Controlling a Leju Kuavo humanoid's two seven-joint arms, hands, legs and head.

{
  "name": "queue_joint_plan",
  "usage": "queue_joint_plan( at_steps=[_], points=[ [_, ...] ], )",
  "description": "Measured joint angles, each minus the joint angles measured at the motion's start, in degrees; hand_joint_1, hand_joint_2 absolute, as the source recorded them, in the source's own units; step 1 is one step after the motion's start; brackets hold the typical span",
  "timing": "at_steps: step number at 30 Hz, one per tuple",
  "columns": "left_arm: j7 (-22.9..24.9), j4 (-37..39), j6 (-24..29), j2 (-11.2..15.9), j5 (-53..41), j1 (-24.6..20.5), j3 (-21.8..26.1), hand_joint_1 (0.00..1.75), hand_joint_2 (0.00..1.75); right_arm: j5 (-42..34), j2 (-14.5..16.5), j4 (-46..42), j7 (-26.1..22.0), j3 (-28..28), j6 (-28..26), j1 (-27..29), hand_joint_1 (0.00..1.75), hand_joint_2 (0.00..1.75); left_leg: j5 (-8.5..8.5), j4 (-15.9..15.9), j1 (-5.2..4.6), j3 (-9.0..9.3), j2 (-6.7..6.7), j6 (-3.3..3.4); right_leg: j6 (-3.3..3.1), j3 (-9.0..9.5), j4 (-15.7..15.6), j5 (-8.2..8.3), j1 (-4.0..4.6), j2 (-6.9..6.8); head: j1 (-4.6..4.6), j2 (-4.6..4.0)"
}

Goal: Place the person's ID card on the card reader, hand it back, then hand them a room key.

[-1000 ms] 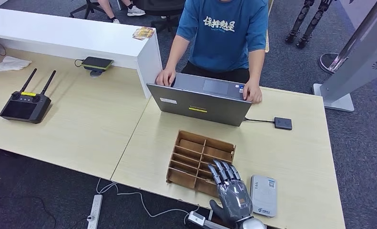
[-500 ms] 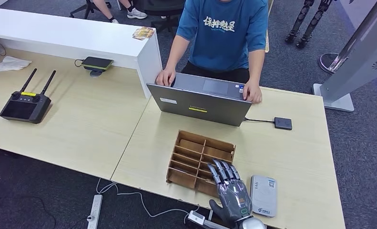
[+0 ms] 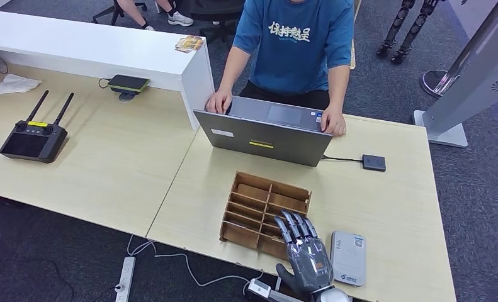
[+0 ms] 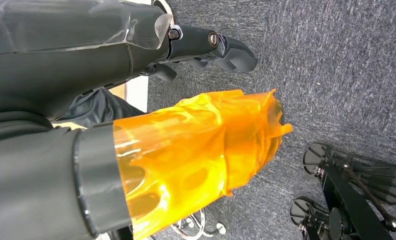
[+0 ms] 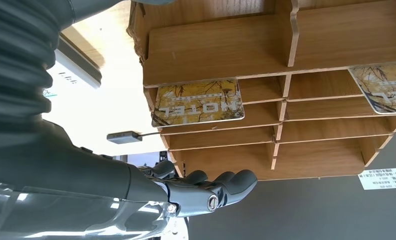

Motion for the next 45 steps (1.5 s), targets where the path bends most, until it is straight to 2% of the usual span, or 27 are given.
queue_joint_plan(
  at_steps=[12, 14, 15, 17, 19, 23, 45],
  points=[
    [0.0, 0.0, 0.0, 0.0, 0.0, 0.0, 0.0, 0.0, 0.0, 0.0, 0.0, 0.0, -0.2, 0.0, -0.2, 0.0, 0.0, 1.75, 0.0, 0.0, 0.0, 0.0, 0.0, 0.0, 0.0, 0.0, 0.0, 0.0, 0.0, 0.0, 0.0, 0.0],
    [0.0, 0.0, 0.0, 0.0, 0.0, 0.0, 0.0, 0.0, 0.0, 0.0, 0.0, 0.0, -0.2, 0.0, -0.3, 0.0, 0.09, 1.75, 0.0, 0.0, 0.0, 0.0, 0.0, 0.0, 0.0, 0.0, 0.0, 0.0, 0.0, 0.0, 0.01, 0.0],
    [0.0, 0.0, 0.0, 0.0, 0.0, 0.0, 0.0, 0.0, 0.0, 0.0, 0.0, 0.0, -0.2, 0.0, -0.4, 0.0, 0.27, 1.75, 0.0, 0.0, 0.0, 0.0, 0.0, 0.0, 0.0, 0.0, 0.0, 0.0, 0.0, 0.0, 0.01, 0.0],
    [0.0, 0.0, 0.0, 0.0, 0.0, 0.0, 0.0, 0.0, 0.0, 0.0, 0.0, 0.0, -0.2, 0.0, -0.4, 0.1, 0.92, 1.75, 0.0, 0.0, 0.0, 0.0, 0.0, 0.0, 0.0, 0.0, 0.0, 0.0, 0.0, 0.0, 0.01, 0.0],
    [0.0, 0.0, 0.0, 0.0, 0.0, 0.0, 0.0, 0.0, 0.0, -0.2, 0.0, 0.0, -0.3, 0.0, -0.5, 0.1, 1.4, 1.75, 0.0, 0.0, 0.0, 0.0, 0.0, 0.0, 0.0, 0.0, 0.0, 0.0, 0.0, 0.0, 0.0, 0.0],
    [0.0, 0.0, 0.0, 0.0, 0.0, 0.0, 0.0, 0.0, 0.0, -0.8, 0.0, 0.0, -0.7, 0.0, -0.7, 0.1, 1.7, 1.75, 0.0, 0.0, 0.0, 0.0, 0.0, 0.0, 0.0, 0.0, 0.0, 0.0, 0.0, 0.0, -0.01, 0.0],
    [0.0, 0.0, 0.0, 0.0, -0.2, 0.0, 0.0, 0.0, 0.0, -4.5, 0.0, 0.1, -2.6, 0.0, -0.2, -0.4, 1.75, 1.75, 0.0, 0.0, 0.0, 0.0, -0.01, 0.0, 0.0, 0.0, 0.0, 0.0, 0.0, -0.01, -0.01, 0.0]
  ],
)
